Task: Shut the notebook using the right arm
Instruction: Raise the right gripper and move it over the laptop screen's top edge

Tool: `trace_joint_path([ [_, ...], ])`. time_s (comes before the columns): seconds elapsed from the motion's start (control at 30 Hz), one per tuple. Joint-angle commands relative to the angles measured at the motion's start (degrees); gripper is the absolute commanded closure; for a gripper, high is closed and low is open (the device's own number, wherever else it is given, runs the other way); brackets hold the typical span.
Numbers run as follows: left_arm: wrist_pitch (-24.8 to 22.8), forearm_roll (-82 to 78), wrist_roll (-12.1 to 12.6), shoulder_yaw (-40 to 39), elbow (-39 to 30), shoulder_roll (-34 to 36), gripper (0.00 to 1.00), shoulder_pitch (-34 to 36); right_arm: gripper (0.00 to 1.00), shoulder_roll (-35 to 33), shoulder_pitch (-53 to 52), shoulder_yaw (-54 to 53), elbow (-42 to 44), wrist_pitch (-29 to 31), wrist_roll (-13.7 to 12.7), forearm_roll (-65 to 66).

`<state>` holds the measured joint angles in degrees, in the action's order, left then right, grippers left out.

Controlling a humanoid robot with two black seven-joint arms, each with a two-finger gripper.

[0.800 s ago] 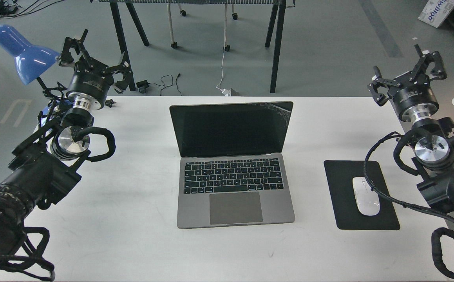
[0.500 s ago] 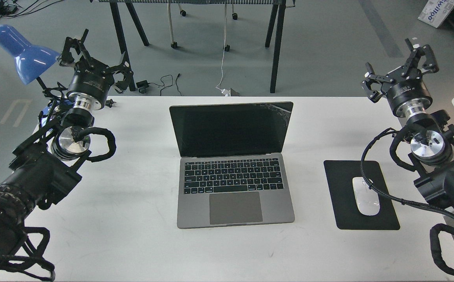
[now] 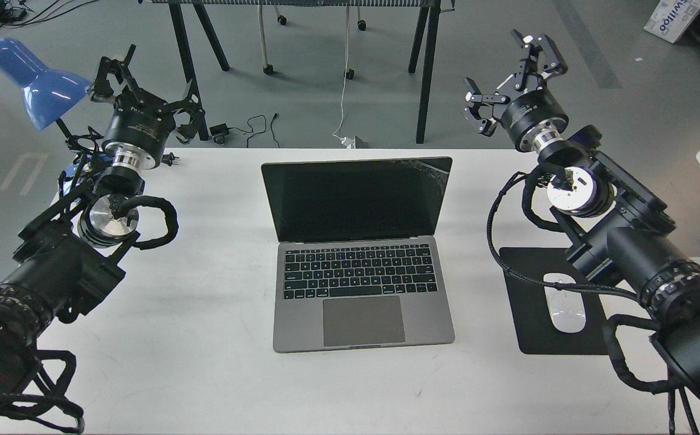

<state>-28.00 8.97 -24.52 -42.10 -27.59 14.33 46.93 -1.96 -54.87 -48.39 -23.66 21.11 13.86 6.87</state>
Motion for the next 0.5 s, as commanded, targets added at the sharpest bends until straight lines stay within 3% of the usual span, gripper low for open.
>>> trace_joint_path([
  [0.0, 0.0, 0.0, 0.0, 0.0, 0.0, 0.0, 0.00, 0.0, 0.00, 2.0, -2.2, 3.1, 3.8, 0.2, 0.5, 0.0],
  [0.47, 0.0, 0.0, 0.0, 0.0, 0.0, 0.0, 0.00, 0.0, 0.00, 2.0, -1.6, 7.3, 3.9, -0.4, 0.7, -0.3],
])
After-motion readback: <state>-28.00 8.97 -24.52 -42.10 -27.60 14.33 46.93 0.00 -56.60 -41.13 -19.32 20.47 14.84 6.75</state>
